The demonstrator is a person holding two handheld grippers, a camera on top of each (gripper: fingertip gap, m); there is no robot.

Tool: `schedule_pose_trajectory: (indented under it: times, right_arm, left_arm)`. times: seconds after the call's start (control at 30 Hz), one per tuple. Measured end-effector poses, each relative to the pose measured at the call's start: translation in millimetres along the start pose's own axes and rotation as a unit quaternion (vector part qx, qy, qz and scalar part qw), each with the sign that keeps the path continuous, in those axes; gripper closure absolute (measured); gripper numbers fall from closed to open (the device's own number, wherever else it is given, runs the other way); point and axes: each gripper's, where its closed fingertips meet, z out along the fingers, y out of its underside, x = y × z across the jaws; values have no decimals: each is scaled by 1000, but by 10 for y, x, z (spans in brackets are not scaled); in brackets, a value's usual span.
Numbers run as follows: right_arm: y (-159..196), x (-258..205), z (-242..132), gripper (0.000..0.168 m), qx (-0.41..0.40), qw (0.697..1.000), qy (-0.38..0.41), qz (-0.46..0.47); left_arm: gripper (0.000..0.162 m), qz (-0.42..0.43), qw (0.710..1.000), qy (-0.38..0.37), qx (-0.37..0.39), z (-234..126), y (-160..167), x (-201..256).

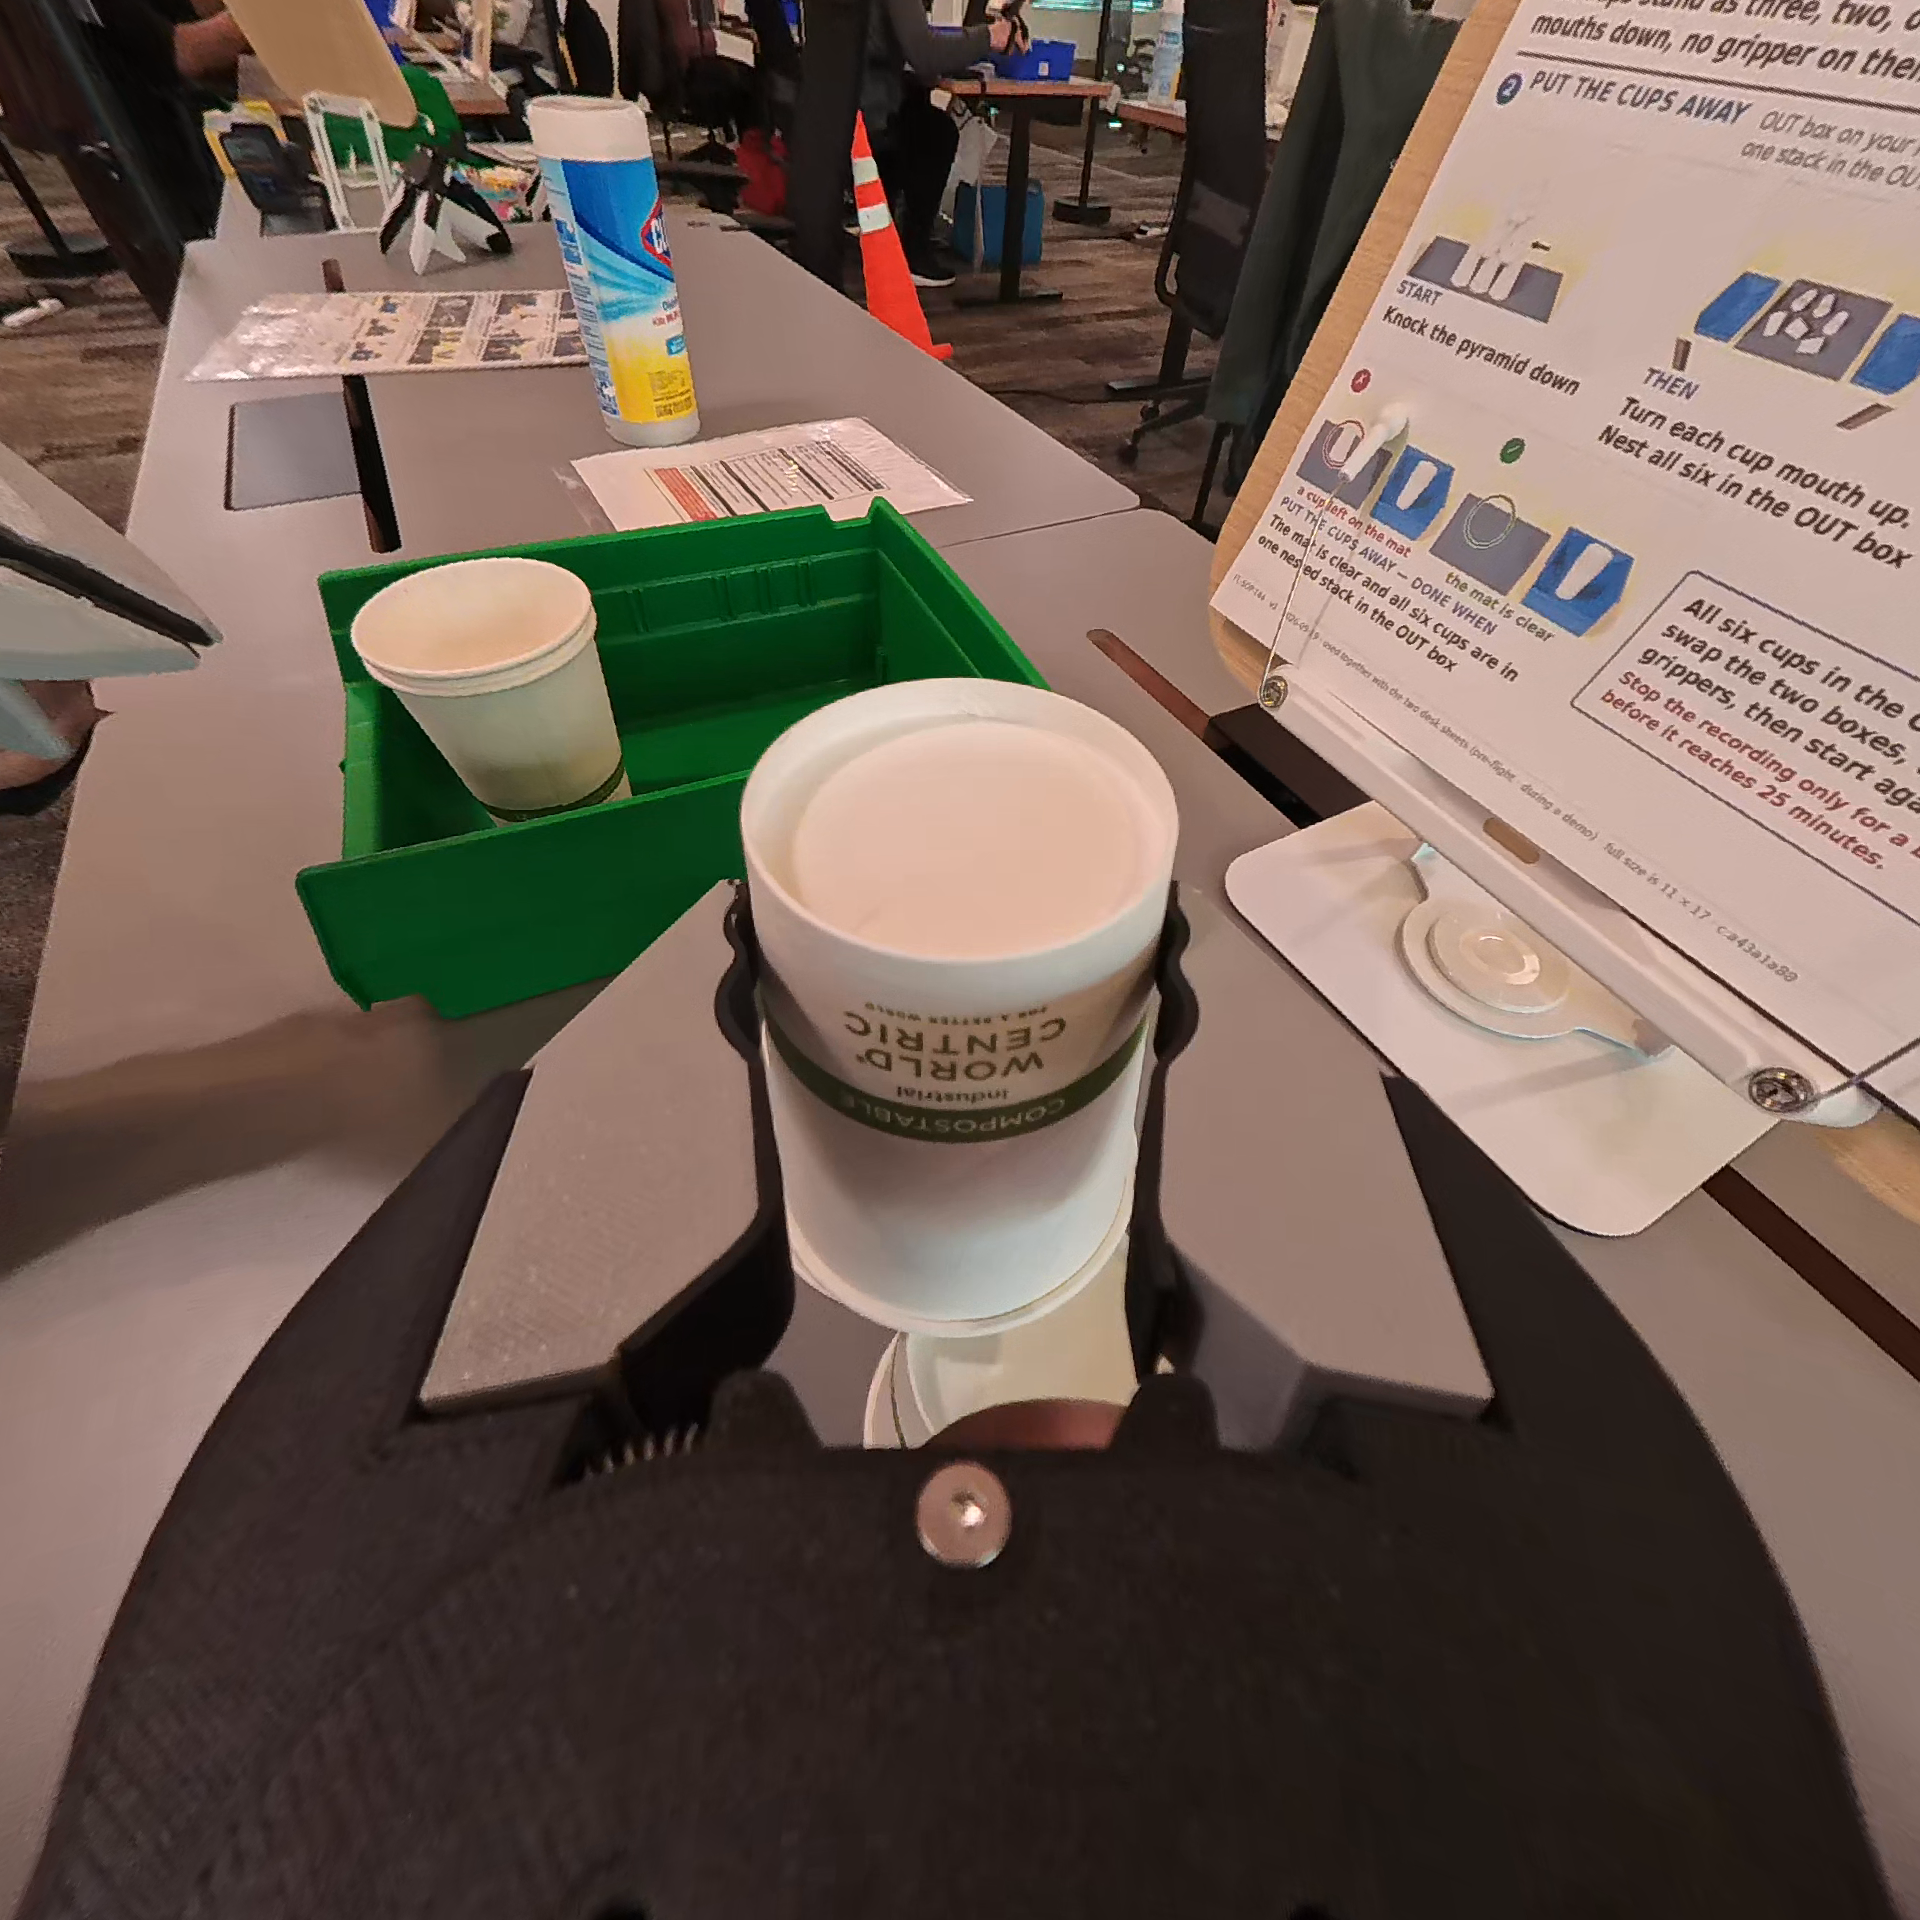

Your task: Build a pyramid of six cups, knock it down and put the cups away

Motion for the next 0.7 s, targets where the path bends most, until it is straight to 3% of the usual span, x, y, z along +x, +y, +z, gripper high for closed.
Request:
schedule_pose_trajectory:
  times: [0.03,0.7]
  right_arm:
    - [-4,-5,-4,93,0,1000,-1,-2]
    - [-19,-18,-49,87,6,1000,-10,-9]
  left_arm:
    - [161,2,1000,0,-2,6,2,6]
    - [158,-7,1000,-17,-5,-46,32,-93]
